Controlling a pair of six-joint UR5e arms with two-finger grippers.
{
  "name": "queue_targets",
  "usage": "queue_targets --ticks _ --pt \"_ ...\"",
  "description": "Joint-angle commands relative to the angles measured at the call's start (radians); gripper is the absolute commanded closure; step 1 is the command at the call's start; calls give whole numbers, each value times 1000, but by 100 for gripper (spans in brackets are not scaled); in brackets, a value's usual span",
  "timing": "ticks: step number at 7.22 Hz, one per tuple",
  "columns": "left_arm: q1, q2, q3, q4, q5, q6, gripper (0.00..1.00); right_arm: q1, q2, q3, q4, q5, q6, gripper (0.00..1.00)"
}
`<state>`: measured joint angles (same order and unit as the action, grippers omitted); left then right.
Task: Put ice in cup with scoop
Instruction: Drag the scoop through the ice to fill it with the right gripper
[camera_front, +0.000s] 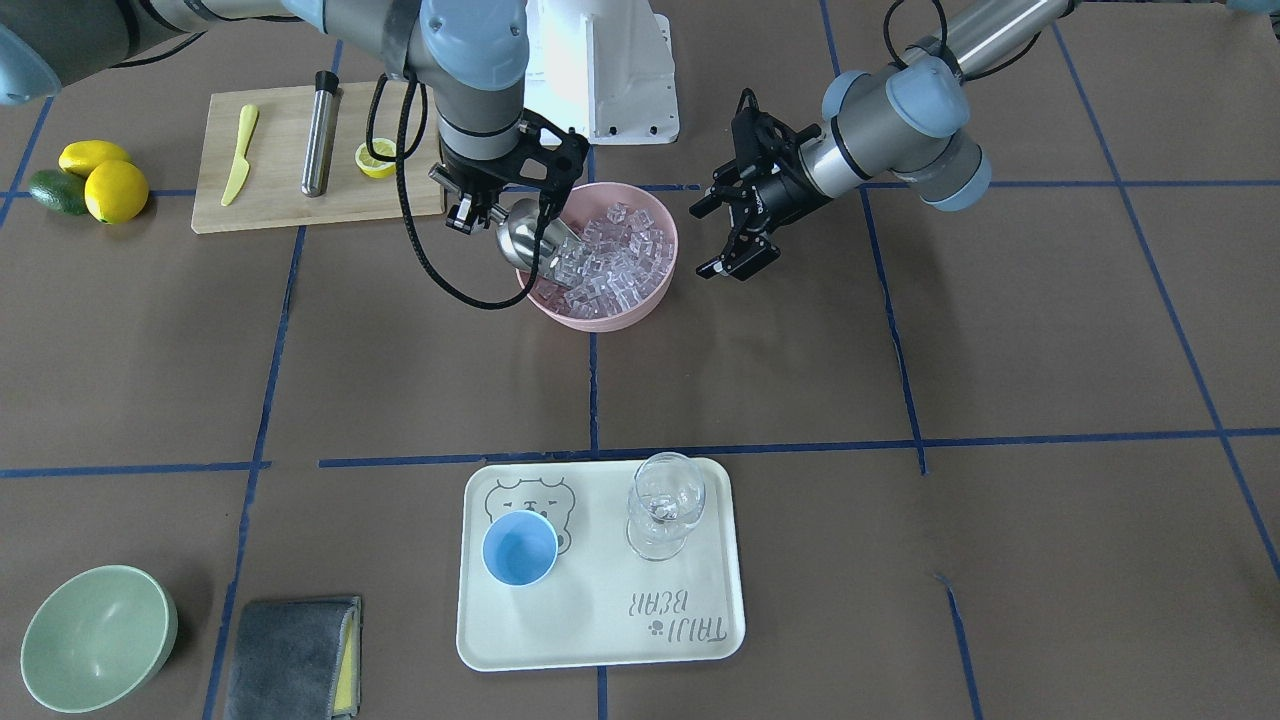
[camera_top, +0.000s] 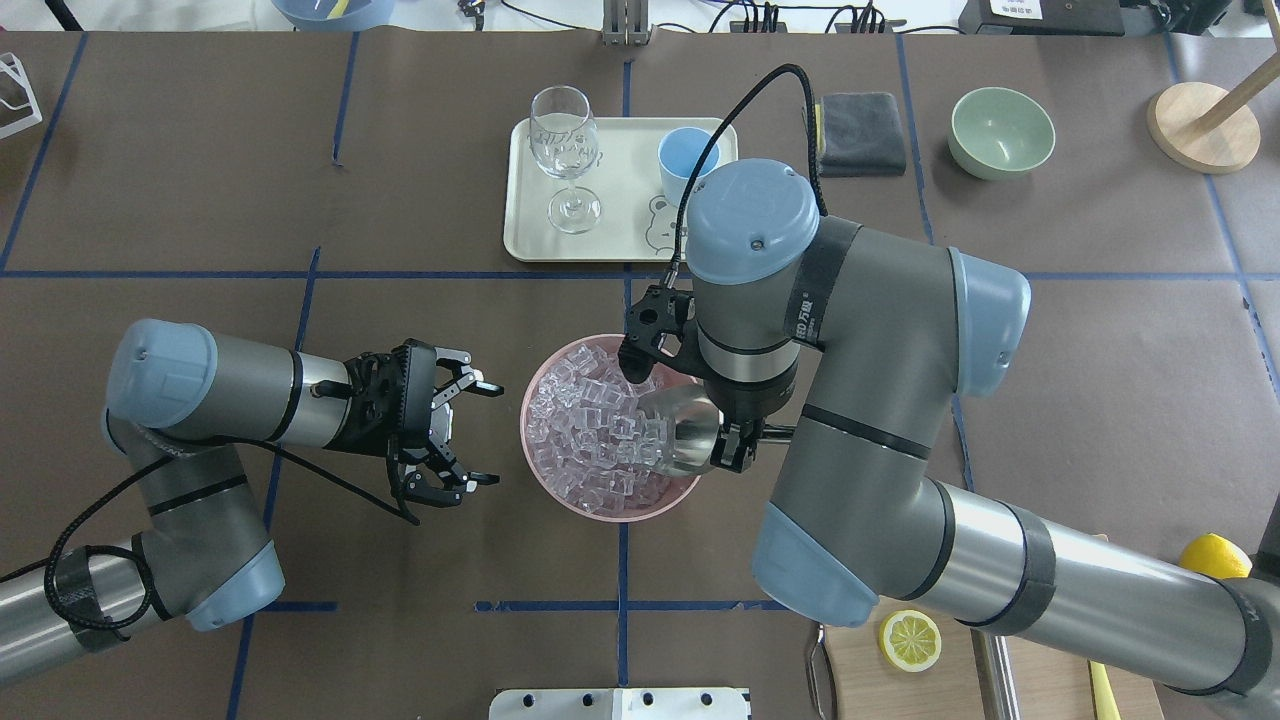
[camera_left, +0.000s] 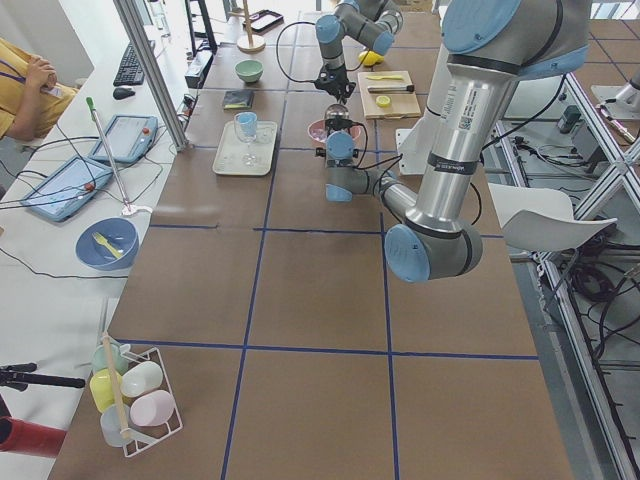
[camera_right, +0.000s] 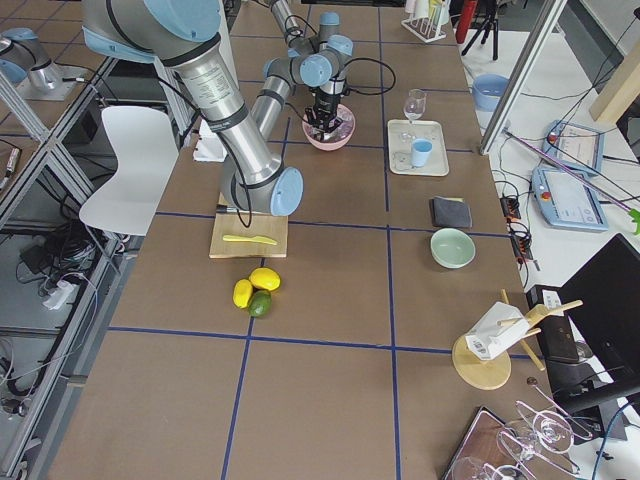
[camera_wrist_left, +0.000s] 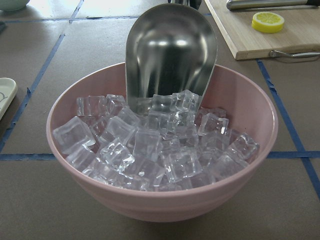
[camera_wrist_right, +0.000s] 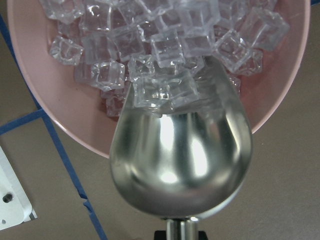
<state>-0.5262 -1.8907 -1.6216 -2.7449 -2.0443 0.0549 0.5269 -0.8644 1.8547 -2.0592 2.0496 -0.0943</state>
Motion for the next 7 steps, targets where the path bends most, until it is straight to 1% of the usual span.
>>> queue_targets --ticks 1,3,4,5,6,7 --pt "0 1 -9 4 1 -1 0 5 -24 4 82 33 13 100" --pt "0 1 -11 4 0 -1 0 16 -28 3 91 81 12 100" --pt "-2 -2 -11 5 0 -1 0 19 -48 -3 144 90 16 100" --pt "-2 -4 -11 7 1 -1 0 19 -92 -11 244 109 53 100" --pt "-2 -5 -11 7 1 -1 0 21 -100 -23 313 128 86 100" --pt "-2 -5 -11 7 1 -1 0 41 -107 -23 327 176 88 100"
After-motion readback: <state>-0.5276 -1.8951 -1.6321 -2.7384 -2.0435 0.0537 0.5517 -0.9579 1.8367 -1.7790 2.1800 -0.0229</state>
